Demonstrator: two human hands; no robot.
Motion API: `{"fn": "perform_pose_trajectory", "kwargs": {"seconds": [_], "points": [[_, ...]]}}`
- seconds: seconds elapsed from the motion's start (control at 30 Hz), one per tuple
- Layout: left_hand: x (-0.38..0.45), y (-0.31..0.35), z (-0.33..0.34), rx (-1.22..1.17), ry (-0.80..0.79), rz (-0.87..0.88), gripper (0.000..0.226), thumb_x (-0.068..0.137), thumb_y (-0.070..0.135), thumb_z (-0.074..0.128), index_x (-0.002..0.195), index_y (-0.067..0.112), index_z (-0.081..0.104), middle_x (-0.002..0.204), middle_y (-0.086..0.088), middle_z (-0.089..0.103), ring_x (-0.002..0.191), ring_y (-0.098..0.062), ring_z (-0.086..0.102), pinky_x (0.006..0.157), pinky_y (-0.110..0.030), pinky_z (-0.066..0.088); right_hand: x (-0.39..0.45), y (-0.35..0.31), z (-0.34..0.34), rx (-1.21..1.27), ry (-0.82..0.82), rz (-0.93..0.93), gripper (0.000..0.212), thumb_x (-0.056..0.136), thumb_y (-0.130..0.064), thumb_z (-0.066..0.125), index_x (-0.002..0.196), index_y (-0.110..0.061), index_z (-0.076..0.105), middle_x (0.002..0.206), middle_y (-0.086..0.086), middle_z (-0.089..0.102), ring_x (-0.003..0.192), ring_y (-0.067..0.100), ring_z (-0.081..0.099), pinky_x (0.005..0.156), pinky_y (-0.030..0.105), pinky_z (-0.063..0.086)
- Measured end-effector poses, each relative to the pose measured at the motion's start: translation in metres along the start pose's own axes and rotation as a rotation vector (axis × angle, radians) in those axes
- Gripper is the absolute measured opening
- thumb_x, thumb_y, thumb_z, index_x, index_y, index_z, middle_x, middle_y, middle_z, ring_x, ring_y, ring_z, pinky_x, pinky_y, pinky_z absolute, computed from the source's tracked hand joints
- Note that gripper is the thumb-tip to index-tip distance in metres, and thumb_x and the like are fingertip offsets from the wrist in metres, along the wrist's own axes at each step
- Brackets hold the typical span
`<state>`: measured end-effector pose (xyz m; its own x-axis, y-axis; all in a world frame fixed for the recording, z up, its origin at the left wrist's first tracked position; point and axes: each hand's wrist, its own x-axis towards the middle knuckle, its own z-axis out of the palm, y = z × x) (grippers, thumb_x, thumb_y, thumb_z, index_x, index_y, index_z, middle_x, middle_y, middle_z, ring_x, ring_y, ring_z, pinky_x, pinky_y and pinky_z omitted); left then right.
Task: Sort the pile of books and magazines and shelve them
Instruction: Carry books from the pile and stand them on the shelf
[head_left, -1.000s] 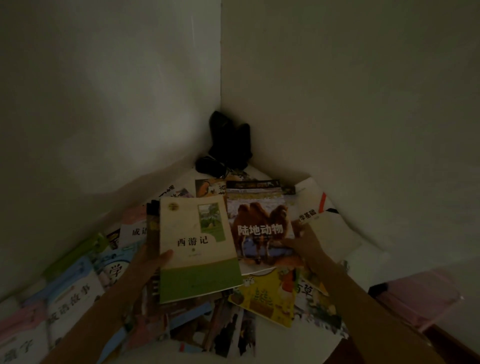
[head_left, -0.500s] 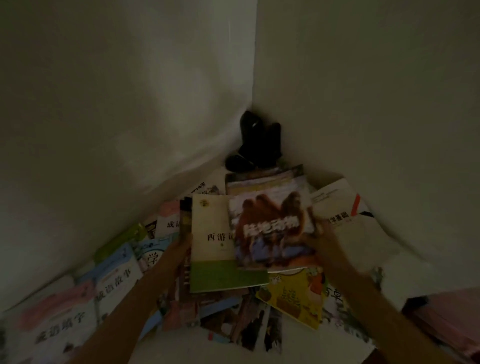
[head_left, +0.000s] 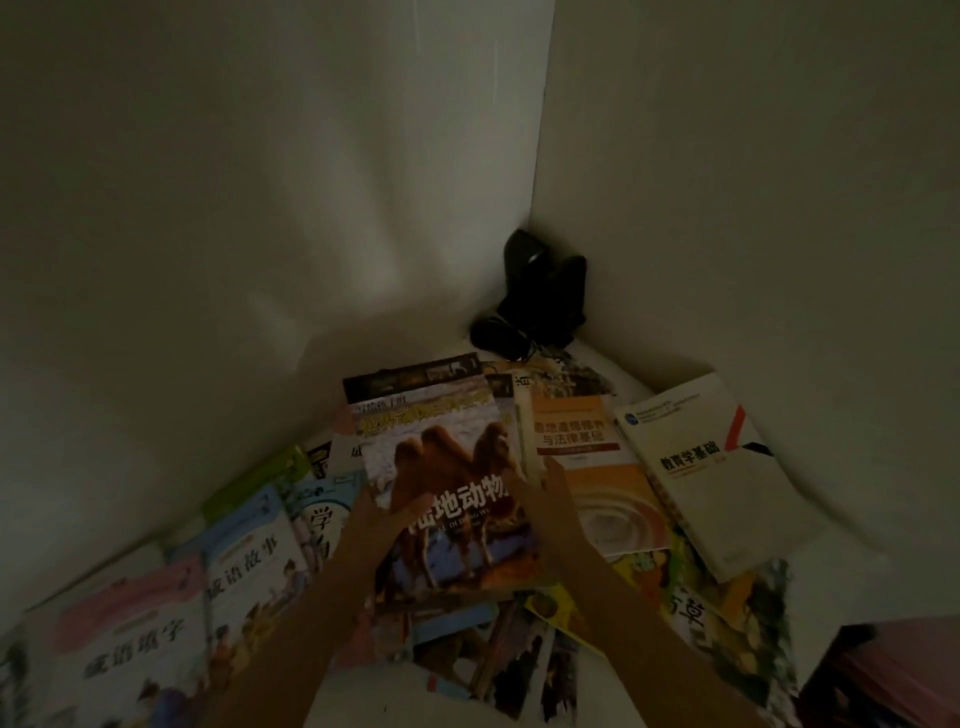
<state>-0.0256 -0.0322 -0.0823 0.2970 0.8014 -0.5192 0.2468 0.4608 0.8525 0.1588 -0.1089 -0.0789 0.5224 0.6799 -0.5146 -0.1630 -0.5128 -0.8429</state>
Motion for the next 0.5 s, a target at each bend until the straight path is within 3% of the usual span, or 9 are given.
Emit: {"fn": "perform_pose_trajectory", "kwargs": {"seconds": [0.03, 0.13, 0.23, 0.33, 0.37, 0.43, 0.5], "points": [[-0.010, 0.010, 0.002, -0.034, 0.000, 0.008, 0.082, 0.057, 0.046, 0.085, 0.127, 0.018, 0.052, 0.128, -0.007, 0.058, 0.112, -0.029, 0.058, 0.094, -0.052, 0.048, 0.002, -0.004, -0.003, 0.053, 0.005, 0.047, 0.076, 0.078, -0.047, 0.068, 0.134, -0.006, 0.037, 0.133, 0.014, 0.050, 0.118, 0.033, 0.052, 0.099, 0.050, 0.044], [-0.022, 0.036, 0.007, -0.041, -0.034, 0.123, 0.047, 0.074, 0.018, 0.075, 0.116, 0.020, 0.054, 0.117, -0.005, 0.062, 0.104, -0.025, 0.060, 0.095, -0.048, 0.047, 0.005, -0.021, -0.018, 0.192, -0.174, 0.023, 0.045, 0.086, -0.029, 0.064, 0.120, -0.002, 0.053, 0.112, 0.018, 0.066, 0.099, 0.032, 0.066, 0.085, 0.045, 0.055], [-0.022, 0.060, 0.006, 0.041, -0.056, 0.288, 0.038, 0.081, 0.007, 0.068, 0.106, 0.026, 0.049, 0.103, 0.013, 0.057, 0.092, -0.006, 0.057, 0.097, -0.035, 0.045, 0.000, -0.038, -0.030, 0.235, -0.215, -0.195, 0.030, 0.091, -0.014, 0.056, 0.120, -0.009, 0.050, 0.108, 0.010, 0.067, 0.091, 0.021, 0.070, 0.069, 0.032, 0.059], [-0.026, 0.080, 0.011, 0.068, -0.074, 0.388, 0.040, 0.081, 0.002, 0.066, 0.102, 0.029, 0.044, 0.097, 0.023, 0.051, 0.074, 0.016, 0.054, 0.095, -0.028, 0.040, -0.001, -0.045, -0.030, 0.191, -0.176, -0.346, 0.036, 0.092, -0.008, 0.053, 0.127, -0.011, 0.045, 0.107, -0.002, 0.064, 0.095, 0.013, 0.067, 0.067, 0.022, 0.056], [-0.023, 0.081, 0.012, 0.080, -0.065, 0.379, 0.046, 0.081, 0.000, 0.065, 0.109, 0.027, 0.041, 0.106, 0.023, 0.047, 0.079, 0.015, 0.054, 0.094, -0.025, 0.038, -0.001, -0.043, -0.029, 0.157, -0.174, -0.381, 0.043, 0.092, -0.008, 0.053, 0.133, -0.010, 0.040, 0.113, -0.003, 0.061, 0.100, 0.010, 0.064, 0.072, 0.021, 0.056], [-0.017, 0.076, 0.009, 0.068, -0.065, 0.399, 0.067, 0.079, -0.003, 0.067, 0.129, 0.023, 0.031, 0.125, 0.018, 0.038, 0.112, -0.002, 0.049, 0.096, -0.021, 0.035, -0.003, -0.035, -0.028, 0.107, -0.212, -0.426, 0.057, 0.091, -0.007, 0.053, 0.142, -0.014, 0.030, 0.127, -0.004, 0.055, 0.113, 0.008, 0.058, 0.088, 0.028, 0.054], [-0.006, 0.064, 0.005, 0.166, -0.110, 0.431, 0.078, 0.074, 0.007, 0.075, 0.134, 0.023, 0.027, 0.131, 0.010, 0.043, 0.121, -0.007, 0.047, 0.103, -0.025, 0.036, -0.005, -0.026, -0.028, 0.105, -0.232, -0.415, 0.059, 0.089, 0.002, 0.055, 0.138, -0.021, 0.032, 0.116, -0.006, 0.063, 0.104, 0.007, 0.062, 0.088, 0.035, 0.054]]}}
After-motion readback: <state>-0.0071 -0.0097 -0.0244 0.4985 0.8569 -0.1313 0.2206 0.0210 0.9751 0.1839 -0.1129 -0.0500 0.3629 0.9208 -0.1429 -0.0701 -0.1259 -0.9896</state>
